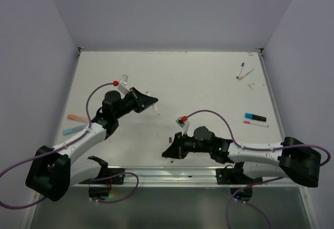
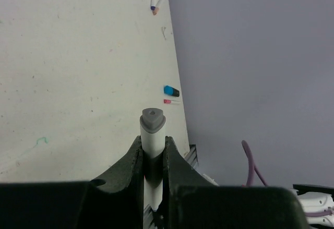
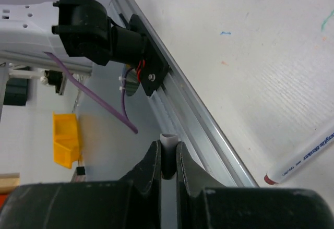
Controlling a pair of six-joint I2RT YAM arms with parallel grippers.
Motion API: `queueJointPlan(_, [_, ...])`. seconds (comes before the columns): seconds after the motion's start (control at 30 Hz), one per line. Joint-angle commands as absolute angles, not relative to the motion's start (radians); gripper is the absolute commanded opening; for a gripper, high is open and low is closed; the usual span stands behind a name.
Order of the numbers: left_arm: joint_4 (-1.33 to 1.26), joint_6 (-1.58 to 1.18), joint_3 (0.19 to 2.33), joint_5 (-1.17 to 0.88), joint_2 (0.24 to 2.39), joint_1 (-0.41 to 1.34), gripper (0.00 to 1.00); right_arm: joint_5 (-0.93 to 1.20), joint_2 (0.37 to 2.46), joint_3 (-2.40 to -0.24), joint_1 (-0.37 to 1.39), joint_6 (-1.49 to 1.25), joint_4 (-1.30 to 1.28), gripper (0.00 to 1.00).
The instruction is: Open the pen caps
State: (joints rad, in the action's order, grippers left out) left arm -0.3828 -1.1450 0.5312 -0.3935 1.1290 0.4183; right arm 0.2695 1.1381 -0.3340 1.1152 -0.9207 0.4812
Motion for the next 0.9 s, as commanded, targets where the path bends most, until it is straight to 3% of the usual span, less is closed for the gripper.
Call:
queueJointPlan(0.0, [-0.560, -1.168, 0.512, -0.506, 1.161, 0.403, 0.00, 0.302, 1.102, -0.357, 1.114, -0.919, 0.507, 0.00])
queueJointPlan(0.17, [-0.068, -0.858, 0.705, -0.327, 1.157, 0.405, 0.00, 0.076, 1.052, -0.529, 1.017, -0.809, 0.057, 0.00])
queueJointPlan(0.37, [0.354, -0.641, 0.882, -0.129, 1.302, 0.405, 0.00, 0.068, 1.188, -0.762, 0.734, -0.648, -0.165, 0.00])
queueJointPlan(0.63, [0.501, -0.555, 1.030, 0.060, 1.506, 0.410, 0.00, -0.066, 1.560, -1.110, 0.611, -0.483, -0.330, 0.00])
queueJointPlan(0.87, [0.580, -0.525, 1.126, 0.118, 1.620, 0.429, 0.00, -0.106, 1.796, -1.285, 0.552, -0.422, -0.387, 0.00])
